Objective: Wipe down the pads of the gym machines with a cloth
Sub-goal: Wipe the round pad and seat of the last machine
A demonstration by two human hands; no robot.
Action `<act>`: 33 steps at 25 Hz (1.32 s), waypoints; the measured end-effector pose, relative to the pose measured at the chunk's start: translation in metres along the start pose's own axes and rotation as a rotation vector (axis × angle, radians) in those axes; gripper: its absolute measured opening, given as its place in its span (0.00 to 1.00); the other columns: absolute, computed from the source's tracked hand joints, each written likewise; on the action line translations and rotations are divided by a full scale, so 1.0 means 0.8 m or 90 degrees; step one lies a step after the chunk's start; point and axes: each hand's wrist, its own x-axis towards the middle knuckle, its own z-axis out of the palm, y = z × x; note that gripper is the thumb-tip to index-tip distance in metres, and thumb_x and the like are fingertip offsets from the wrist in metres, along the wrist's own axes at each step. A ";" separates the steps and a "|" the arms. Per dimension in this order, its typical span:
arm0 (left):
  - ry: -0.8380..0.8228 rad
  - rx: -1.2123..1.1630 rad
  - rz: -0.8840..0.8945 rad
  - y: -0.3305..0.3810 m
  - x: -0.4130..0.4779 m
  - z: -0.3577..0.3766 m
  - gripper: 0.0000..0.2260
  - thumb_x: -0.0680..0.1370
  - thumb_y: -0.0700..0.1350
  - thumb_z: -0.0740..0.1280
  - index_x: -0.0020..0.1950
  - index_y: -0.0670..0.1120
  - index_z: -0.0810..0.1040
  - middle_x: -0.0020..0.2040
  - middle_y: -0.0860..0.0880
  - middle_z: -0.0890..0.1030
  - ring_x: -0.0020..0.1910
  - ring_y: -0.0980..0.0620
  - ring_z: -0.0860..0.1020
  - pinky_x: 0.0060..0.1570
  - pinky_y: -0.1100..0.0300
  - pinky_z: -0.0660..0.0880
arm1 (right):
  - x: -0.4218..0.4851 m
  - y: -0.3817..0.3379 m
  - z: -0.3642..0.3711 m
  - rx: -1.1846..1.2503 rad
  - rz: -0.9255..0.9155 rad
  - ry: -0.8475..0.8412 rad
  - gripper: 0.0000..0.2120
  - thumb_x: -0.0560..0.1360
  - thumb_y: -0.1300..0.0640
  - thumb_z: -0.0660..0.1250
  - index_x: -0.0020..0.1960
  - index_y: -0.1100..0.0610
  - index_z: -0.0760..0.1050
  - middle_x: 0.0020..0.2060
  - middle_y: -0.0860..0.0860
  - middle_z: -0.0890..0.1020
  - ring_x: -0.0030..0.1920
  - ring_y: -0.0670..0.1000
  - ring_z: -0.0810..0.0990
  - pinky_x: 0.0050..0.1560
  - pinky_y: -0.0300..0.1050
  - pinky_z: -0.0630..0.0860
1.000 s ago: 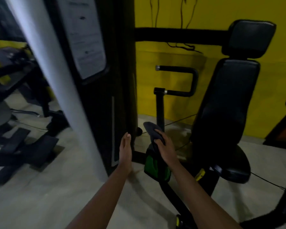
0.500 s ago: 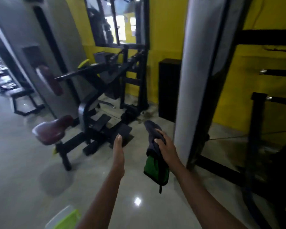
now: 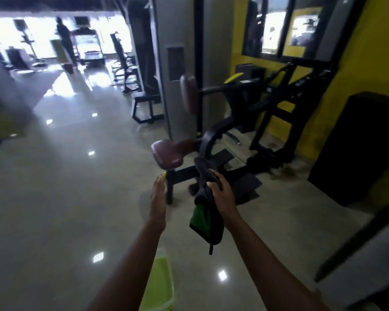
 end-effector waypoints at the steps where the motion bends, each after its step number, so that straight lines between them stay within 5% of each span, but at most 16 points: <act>1: 0.019 0.003 -0.007 0.006 0.017 -0.021 0.16 0.82 0.51 0.53 0.69 0.50 0.67 0.68 0.51 0.69 0.69 0.53 0.65 0.64 0.60 0.57 | 0.014 -0.002 0.027 0.004 -0.005 -0.016 0.18 0.76 0.58 0.61 0.66 0.55 0.70 0.64 0.56 0.73 0.63 0.55 0.72 0.64 0.51 0.69; 4: 0.059 0.025 -0.015 0.021 0.078 -0.085 0.21 0.82 0.53 0.53 0.73 0.48 0.64 0.72 0.49 0.67 0.71 0.51 0.65 0.67 0.57 0.56 | 0.053 -0.010 0.111 0.010 -0.020 -0.058 0.18 0.76 0.59 0.61 0.66 0.55 0.70 0.63 0.55 0.74 0.62 0.53 0.72 0.65 0.49 0.69; 8: 0.063 0.034 0.006 0.046 0.153 -0.161 0.22 0.82 0.53 0.52 0.74 0.48 0.63 0.73 0.48 0.67 0.68 0.54 0.66 0.69 0.55 0.56 | 0.087 -0.009 0.229 0.027 -0.032 -0.059 0.24 0.69 0.47 0.61 0.63 0.52 0.72 0.59 0.54 0.76 0.60 0.52 0.74 0.64 0.51 0.70; 17: -0.054 0.058 -0.012 0.115 0.319 -0.339 0.21 0.82 0.49 0.52 0.75 0.46 0.60 0.74 0.47 0.64 0.73 0.50 0.62 0.69 0.58 0.55 | 0.159 -0.034 0.455 0.133 0.039 0.101 0.15 0.77 0.62 0.61 0.63 0.55 0.72 0.59 0.54 0.77 0.60 0.53 0.74 0.63 0.50 0.70; 33: -0.341 0.126 -0.019 0.157 0.752 -0.251 0.23 0.81 0.55 0.52 0.75 0.49 0.59 0.74 0.49 0.63 0.73 0.51 0.61 0.65 0.58 0.57 | 0.529 -0.019 0.545 0.155 0.005 0.435 0.16 0.76 0.60 0.61 0.63 0.52 0.71 0.63 0.55 0.74 0.64 0.55 0.72 0.67 0.58 0.68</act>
